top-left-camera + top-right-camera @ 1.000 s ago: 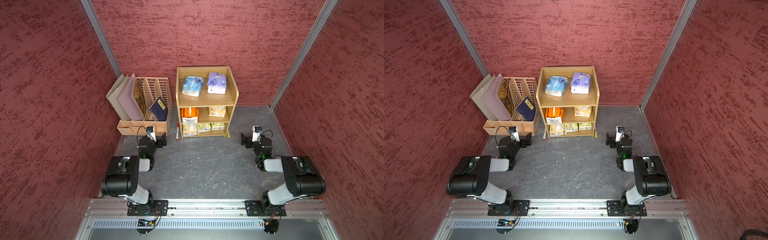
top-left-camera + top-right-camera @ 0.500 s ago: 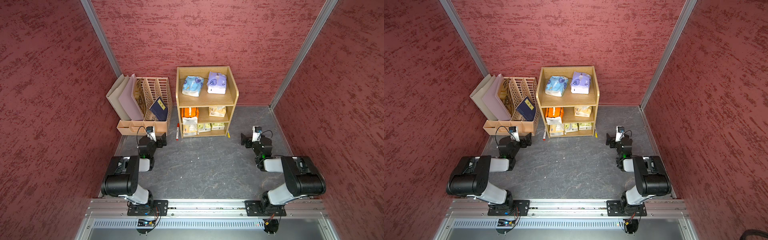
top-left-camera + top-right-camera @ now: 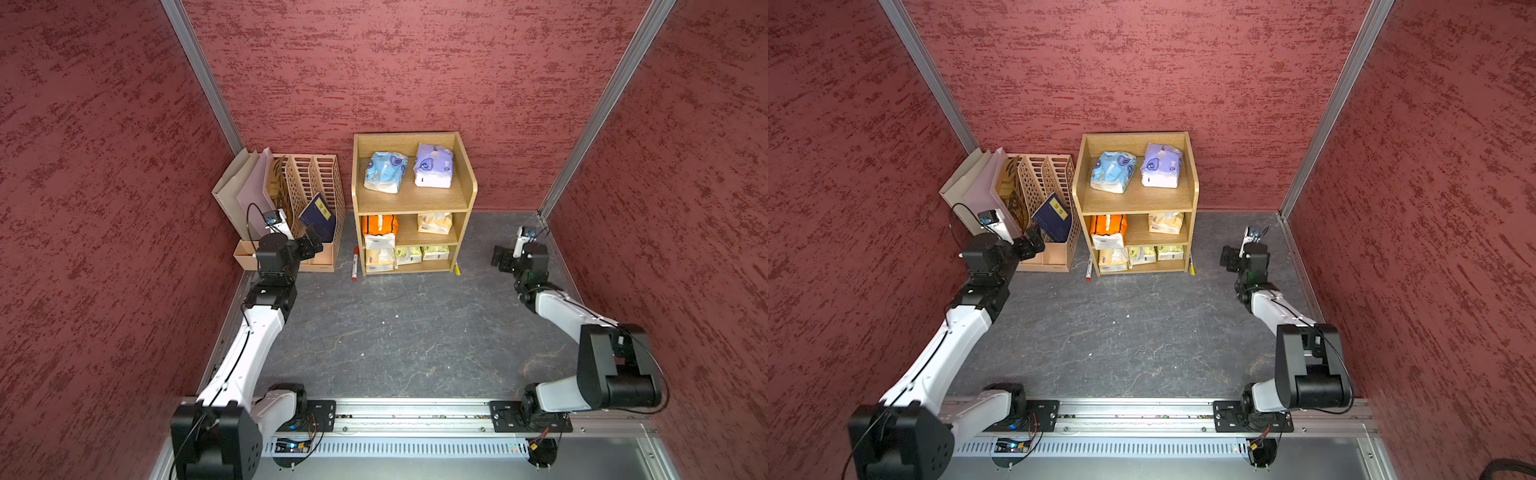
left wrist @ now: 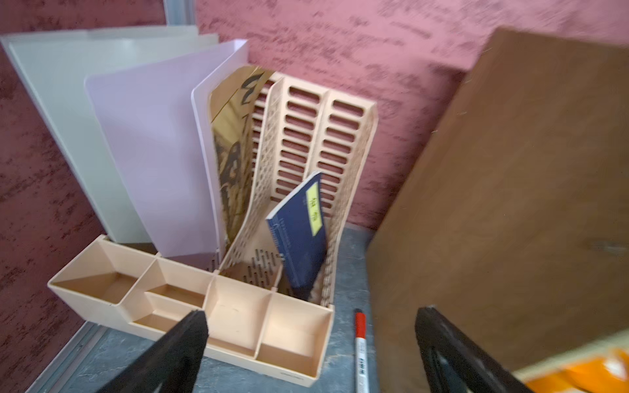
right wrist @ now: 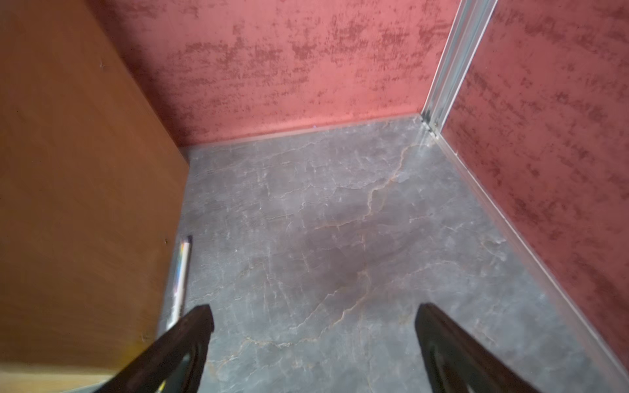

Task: Remove the tissue boxes from the shelf
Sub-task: Pick up a box of tissues from the shelf.

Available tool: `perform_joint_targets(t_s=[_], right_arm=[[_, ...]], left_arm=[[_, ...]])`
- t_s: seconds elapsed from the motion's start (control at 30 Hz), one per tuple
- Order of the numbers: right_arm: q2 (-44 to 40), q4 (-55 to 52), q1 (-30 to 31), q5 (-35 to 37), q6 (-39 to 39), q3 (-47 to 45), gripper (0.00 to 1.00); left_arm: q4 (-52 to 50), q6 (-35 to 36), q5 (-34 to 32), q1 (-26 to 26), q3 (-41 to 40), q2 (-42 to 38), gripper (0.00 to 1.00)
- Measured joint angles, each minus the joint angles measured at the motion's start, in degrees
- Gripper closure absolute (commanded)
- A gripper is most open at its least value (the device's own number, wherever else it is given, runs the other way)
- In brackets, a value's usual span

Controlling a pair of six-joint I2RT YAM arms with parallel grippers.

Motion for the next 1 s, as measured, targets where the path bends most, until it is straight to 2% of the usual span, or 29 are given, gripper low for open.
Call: perform_joint_targets(t_s=[0.07, 0.13, 0.23, 0.3, 0.4, 0.5, 0.6, 0.67, 0.83, 1.0], right_arm=[[-1.3, -6.5, 0.0, 0.9, 2.2, 4.4, 0.02], [-4.1, -12.5, -0.1, 0.6, 4.9, 4.9, 0.02], [-7.5, -21.2, -1.3, -2.3, 8.1, 4.9, 0.02], [-9.2, -27.6, -1.7, -3.7, 9.9, 6.0, 0.01], [-12.0, -35.6, -1.9, -6.3, 12.1, 8.5, 0.02], [-16.7, -42.5, -1.9, -9.7, 14.4, 10.1, 0.02], [-22.3, -48.9, -1.3, -13.2, 16.9, 11.1, 0.07], [-26.1, -52.2, -0.5, -15.0, 18.6, 11.3, 0.14], [-34.1, -57.9, 3.9, -21.7, 22.8, 12.5, 0.19], [-33.7, -60.1, 11.0, -26.1, 25.0, 20.3, 0.19]], left_arm=[[-3.1, -0.7, 1.2, -0.6, -0.5, -7.1, 0.0], [-3.6, -2.9, 1.7, 0.4, -3.4, -14.7, 0.0], [-8.2, -5.9, 1.8, 1.8, -3.0, -18.9, 0.0], [-14.7, -6.3, 2.3, 2.1, 1.7, -15.8, 0.03], [-24.3, -5.4, 4.7, 2.1, 13.2, -7.5, 0.0], [-29.7, -7.4, 7.1, 2.3, 20.3, -3.1, 0.0], [-33.6, -12.2, 11.7, 3.0, 25.2, -1.7, 0.0], [-35.4, -15.8, 13.9, 2.6, 29.7, 0.8, 0.0], [-37.4, -21.2, 15.5, -2.6, 38.8, 8.2, 0.0], [-40.4, -23.7, 15.3, -7.9, 46.2, 13.5, 0.0]])
